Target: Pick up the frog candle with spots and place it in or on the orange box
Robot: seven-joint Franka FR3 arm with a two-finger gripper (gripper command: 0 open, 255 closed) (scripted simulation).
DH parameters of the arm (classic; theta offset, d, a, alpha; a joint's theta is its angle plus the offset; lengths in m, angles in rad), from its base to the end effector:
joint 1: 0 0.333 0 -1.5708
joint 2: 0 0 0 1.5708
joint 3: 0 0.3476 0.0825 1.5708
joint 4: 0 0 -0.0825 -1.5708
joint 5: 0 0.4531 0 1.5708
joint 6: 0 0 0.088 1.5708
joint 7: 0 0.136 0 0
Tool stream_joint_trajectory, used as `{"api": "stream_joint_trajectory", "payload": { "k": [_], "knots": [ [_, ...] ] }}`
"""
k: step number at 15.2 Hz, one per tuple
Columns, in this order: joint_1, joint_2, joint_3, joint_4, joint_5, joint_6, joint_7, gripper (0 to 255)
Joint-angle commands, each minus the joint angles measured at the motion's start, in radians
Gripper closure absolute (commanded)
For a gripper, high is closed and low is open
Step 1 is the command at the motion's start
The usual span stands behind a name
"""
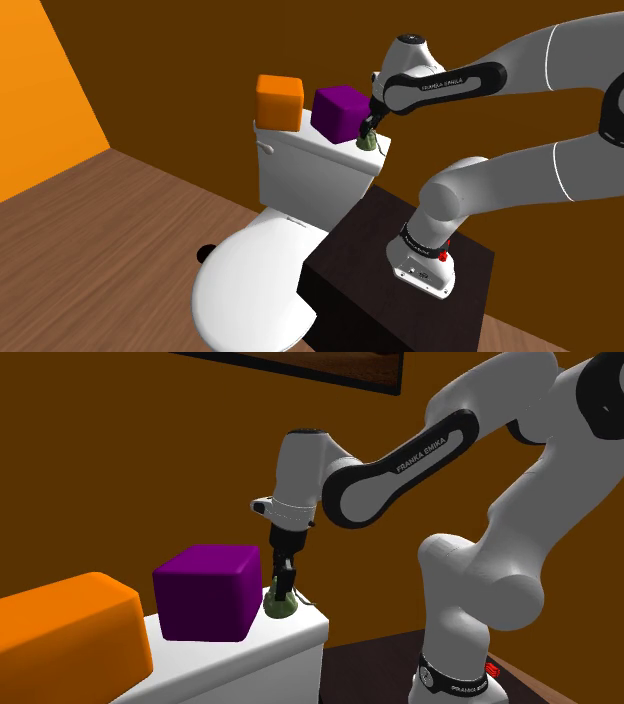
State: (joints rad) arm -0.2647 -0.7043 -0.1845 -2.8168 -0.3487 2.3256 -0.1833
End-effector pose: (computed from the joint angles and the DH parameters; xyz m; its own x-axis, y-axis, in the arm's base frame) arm 0.3465 -0.1684 0.3710 0.9873 -0.0050 0.1591 -0.0388 -0.9769 0.2101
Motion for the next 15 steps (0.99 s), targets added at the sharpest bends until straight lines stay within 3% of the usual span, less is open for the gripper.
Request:
{"api": "stream_joint_trajectory", "payload": {
  "k": [1,6,15],
  "knots": [
    [0.0,0.001,0.0,-0.001,0.0,0.0,0.0,255],
    [0.0,0.001,0.0,-0.001,0.0,0.0,0.0,255],
    [0.016,-0.054,0.013,0.09,0.033,-0.144,-0.026,255]
  ]
}}
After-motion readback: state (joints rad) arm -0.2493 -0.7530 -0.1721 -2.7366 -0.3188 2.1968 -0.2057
